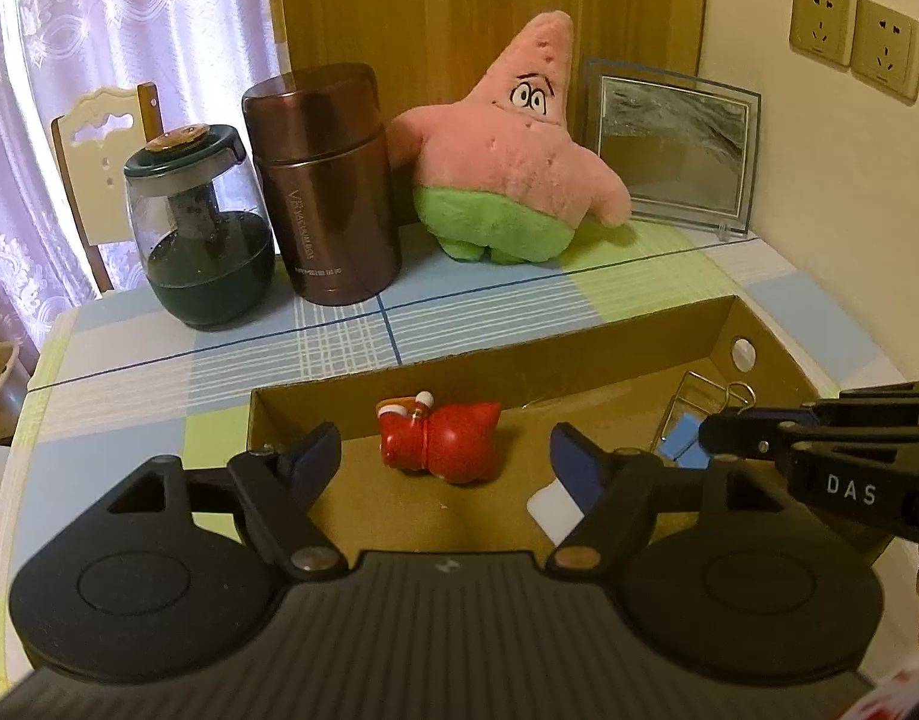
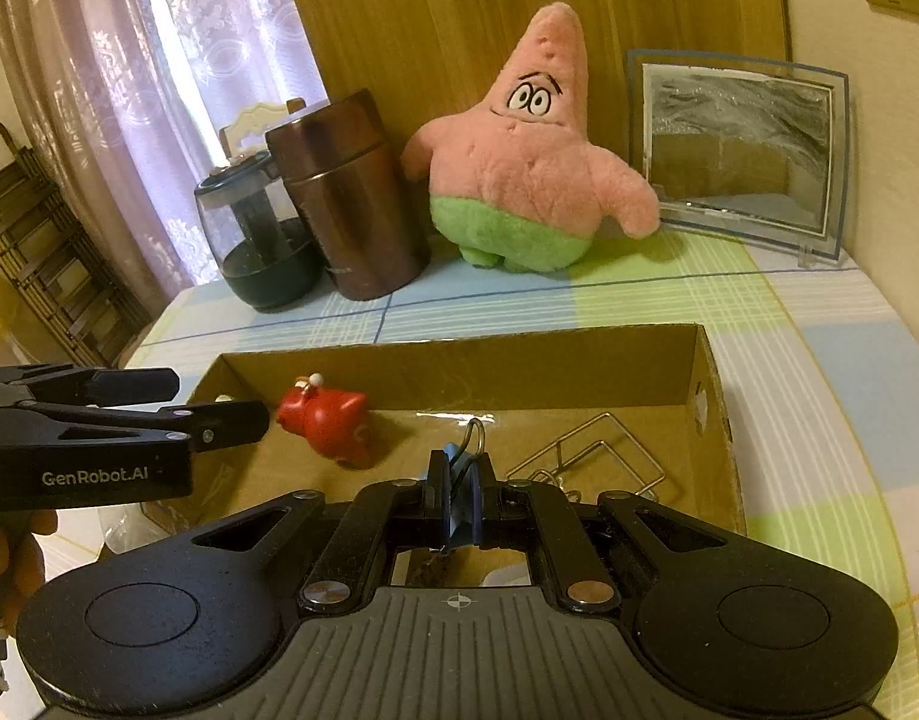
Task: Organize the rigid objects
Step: 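Open the left tool to drop Doraemon while the right tool releases the binder clip into the box, then move both tools back from the box toward the white plug and jar, then grasp the white plug with the left tool while the right tool grasps the white-green jar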
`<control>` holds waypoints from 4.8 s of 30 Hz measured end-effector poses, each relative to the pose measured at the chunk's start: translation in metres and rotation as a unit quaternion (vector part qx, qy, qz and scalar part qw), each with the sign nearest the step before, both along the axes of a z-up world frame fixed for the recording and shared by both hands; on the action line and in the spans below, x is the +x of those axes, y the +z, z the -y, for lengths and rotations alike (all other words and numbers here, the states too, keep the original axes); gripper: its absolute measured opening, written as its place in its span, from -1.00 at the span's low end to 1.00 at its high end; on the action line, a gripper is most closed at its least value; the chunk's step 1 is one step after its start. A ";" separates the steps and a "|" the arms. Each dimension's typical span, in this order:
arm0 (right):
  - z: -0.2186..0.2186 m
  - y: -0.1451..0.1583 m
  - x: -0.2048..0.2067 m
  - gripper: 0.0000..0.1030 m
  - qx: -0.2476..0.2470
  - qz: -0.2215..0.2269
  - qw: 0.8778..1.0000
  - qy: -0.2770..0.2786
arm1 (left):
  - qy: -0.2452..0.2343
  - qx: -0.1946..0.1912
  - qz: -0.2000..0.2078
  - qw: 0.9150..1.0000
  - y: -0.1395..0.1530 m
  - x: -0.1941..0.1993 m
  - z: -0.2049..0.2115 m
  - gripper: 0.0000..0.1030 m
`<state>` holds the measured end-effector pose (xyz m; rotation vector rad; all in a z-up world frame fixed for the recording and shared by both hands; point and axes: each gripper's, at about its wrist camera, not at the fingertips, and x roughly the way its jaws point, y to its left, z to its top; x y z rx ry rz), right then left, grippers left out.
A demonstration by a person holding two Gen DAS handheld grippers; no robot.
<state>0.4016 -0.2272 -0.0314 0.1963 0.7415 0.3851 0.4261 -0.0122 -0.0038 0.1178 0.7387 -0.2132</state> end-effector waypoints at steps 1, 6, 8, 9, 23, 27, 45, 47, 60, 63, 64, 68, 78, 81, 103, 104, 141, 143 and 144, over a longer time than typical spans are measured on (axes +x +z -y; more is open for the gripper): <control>0.000 0.001 0.000 -0.95 0.000 0.000 1.000 0.000 | -0.001 0.001 0.000 1.000 0.000 -0.001 0.000 0.42; -0.003 0.003 0.000 -0.95 0.000 0.002 1.000 0.003 | -0.004 0.000 -0.001 1.000 0.001 -0.003 0.000 0.42; -0.004 0.004 0.000 -0.95 0.000 0.004 1.000 0.005 | -0.005 0.001 0.001 1.000 0.002 -0.004 0.000 0.42; -0.005 0.004 0.001 -0.95 0.000 0.004 1.000 0.006 | -0.005 0.001 0.001 1.000 0.002 -0.004 0.000 0.42; 0.010 0.012 -0.010 0.05 0.017 0.016 0.999 -0.023 | -0.001 -0.003 0.008 1.000 0.010 -0.018 -0.003 0.42; 0.014 0.020 -0.022 0.05 0.010 0.018 0.999 -0.028 | 0.001 -0.007 0.008 1.000 0.016 -0.031 -0.004 0.42; 0.022 0.062 -0.136 0.15 -0.008 0.031 0.998 -0.047 | 0.022 -0.024 0.011 0.999 0.047 -0.142 -0.016 0.50; 0.019 0.065 -0.149 0.18 -0.011 0.034 0.998 -0.044 | 0.026 -0.027 0.009 0.999 0.048 -0.158 -0.018 0.50; 0.004 0.070 -0.222 0.29 -0.022 0.046 0.998 -0.028 | 0.062 -0.028 0.012 0.998 0.043 -0.247 -0.048 0.59; -0.001 0.069 -0.236 0.30 -0.027 0.050 0.998 -0.021 | 0.068 -0.023 0.011 0.997 0.040 -0.263 -0.054 0.61; -0.003 0.068 -0.240 0.30 -0.028 0.052 0.998 -0.019 | 0.069 -0.022 0.011 0.997 0.039 -0.268 -0.055 0.61; -0.007 0.066 -0.256 0.32 -0.029 0.054 0.998 -0.014 | 0.073 -0.012 0.011 0.997 0.036 -0.285 -0.059 0.62; -0.015 0.055 -0.287 0.33 -0.051 0.057 0.997 -0.004 | 0.076 -0.012 0.005 0.997 0.032 -0.312 -0.063 0.62; -0.017 0.050 -0.292 0.33 -0.055 0.050 0.997 -0.002 | 0.074 -0.011 0.001 0.997 0.029 -0.317 -0.063 0.62; -0.045 0.017 -0.282 0.33 -0.069 0.015 0.997 0.037 | 0.059 -0.002 -0.027 0.998 0.004 -0.308 -0.072 0.62; -0.045 0.015 -0.279 0.33 -0.068 0.013 0.997 0.038 | 0.058 -0.001 -0.029 0.998 0.003 -0.307 -0.072 0.62; -0.085 -0.058 -0.177 -0.02 -0.129 0.063 0.948 0.285 | -0.196 0.036 -0.040 0.979 -0.062 -0.203 -0.080 0.48; -0.088 -0.062 -0.172 -0.02 -0.133 0.065 0.942 0.301 | -0.214 0.037 -0.037 0.975 -0.064 -0.198 -0.079 0.48; -0.089 -0.064 -0.170 -0.02 -0.132 0.066 0.940 0.309 | -0.222 0.037 -0.038 0.974 -0.066 -0.196 -0.079 0.48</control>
